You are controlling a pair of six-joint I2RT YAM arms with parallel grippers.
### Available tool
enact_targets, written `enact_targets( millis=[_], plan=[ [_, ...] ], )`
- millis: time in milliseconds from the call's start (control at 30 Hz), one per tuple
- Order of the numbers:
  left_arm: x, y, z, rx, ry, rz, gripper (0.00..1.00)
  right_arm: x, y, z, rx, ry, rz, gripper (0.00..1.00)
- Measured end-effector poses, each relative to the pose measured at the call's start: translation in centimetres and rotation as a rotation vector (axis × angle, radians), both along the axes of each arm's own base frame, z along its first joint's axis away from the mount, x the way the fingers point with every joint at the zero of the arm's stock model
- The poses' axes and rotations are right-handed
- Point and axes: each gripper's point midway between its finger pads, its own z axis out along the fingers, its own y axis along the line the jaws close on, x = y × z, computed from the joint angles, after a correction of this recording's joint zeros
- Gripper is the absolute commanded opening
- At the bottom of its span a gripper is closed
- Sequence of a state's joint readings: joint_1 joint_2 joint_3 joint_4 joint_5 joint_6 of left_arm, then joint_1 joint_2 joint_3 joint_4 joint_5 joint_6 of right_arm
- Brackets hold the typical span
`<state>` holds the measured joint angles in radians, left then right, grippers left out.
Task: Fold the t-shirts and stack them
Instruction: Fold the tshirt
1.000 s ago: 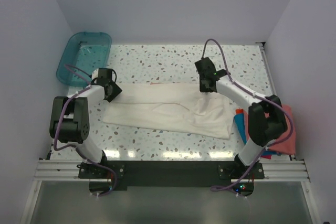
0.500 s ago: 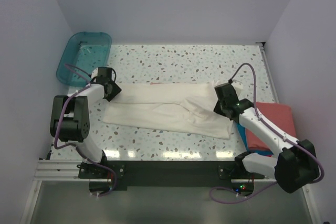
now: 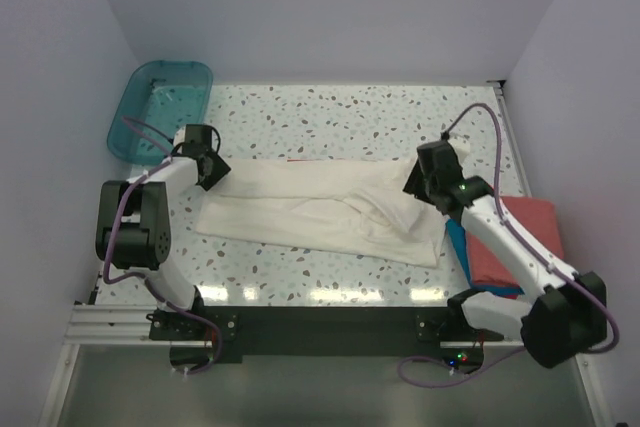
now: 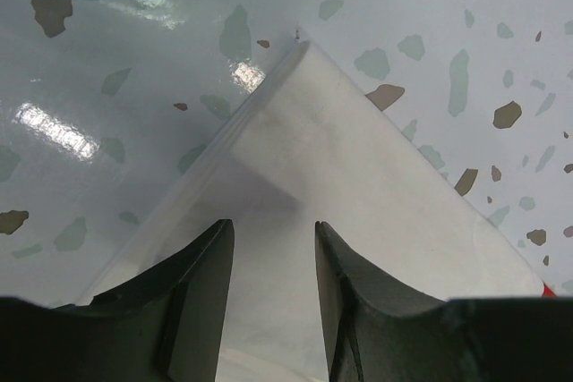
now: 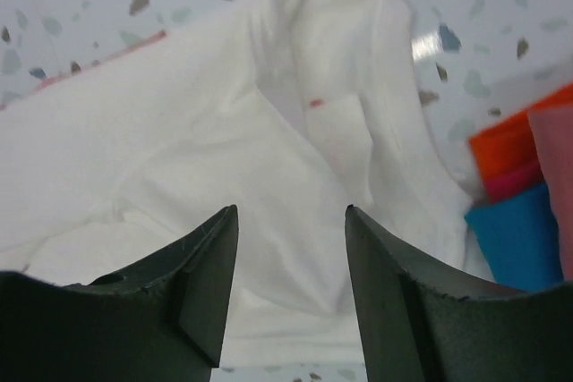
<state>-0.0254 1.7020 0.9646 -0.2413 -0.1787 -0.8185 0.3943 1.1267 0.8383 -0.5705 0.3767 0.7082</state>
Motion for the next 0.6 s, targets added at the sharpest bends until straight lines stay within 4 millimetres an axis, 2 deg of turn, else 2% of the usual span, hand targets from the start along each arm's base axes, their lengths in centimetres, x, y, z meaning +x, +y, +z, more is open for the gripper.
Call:
enact_targets(
  millis=[67, 100, 133, 233, 333, 400, 533, 600],
  plan=[
    [0.1, 0.0, 0.0, -0.001, 0.001, -0.001, 0.46, 4.4, 0.8, 1.9, -0.041, -0.003, 0.022, 0.52],
    [0.1, 0.0, 0.0, -0.002, 0.002, -0.001, 0.46, 6.8, 1.4, 1.8, -0.069, 0.015, 0.038, 0.51],
    [0.2, -0.1, 0.0, -0.002, 0.002, -0.001, 0.46, 9.2, 2.0, 1.6, -0.089, 0.017, 0.056, 0.5],
    [0.4, -0.1, -0.1, -0.005, 0.006, -0.004, 0.46, 13.0, 3.1, -0.9, -0.154, 0.085, 0.101, 0.45],
    [0.6, -0.2, -0.4, -0.005, 0.012, -0.007, 0.46, 14.4, 2.9, -3.9, -0.242, 0.182, 0.127, 0.43],
    [0.6, -0.2, -0.6, -0.007, 0.017, -0.009, 0.46, 14.8, 2.3, -5.2, -0.308, 0.234, 0.129, 0.44],
    [0.8, -0.2, -0.6, -0.005, 0.018, -0.016, 0.46, 15.1, 1.2, -6.4, -0.388, 0.289, 0.133, 0.43],
    [0.9, -0.3, -0.6, -0.006, 0.017, -0.018, 0.46, 15.3, 0.9, -6.4, -0.412, 0.301, 0.131, 0.37]
  ],
)
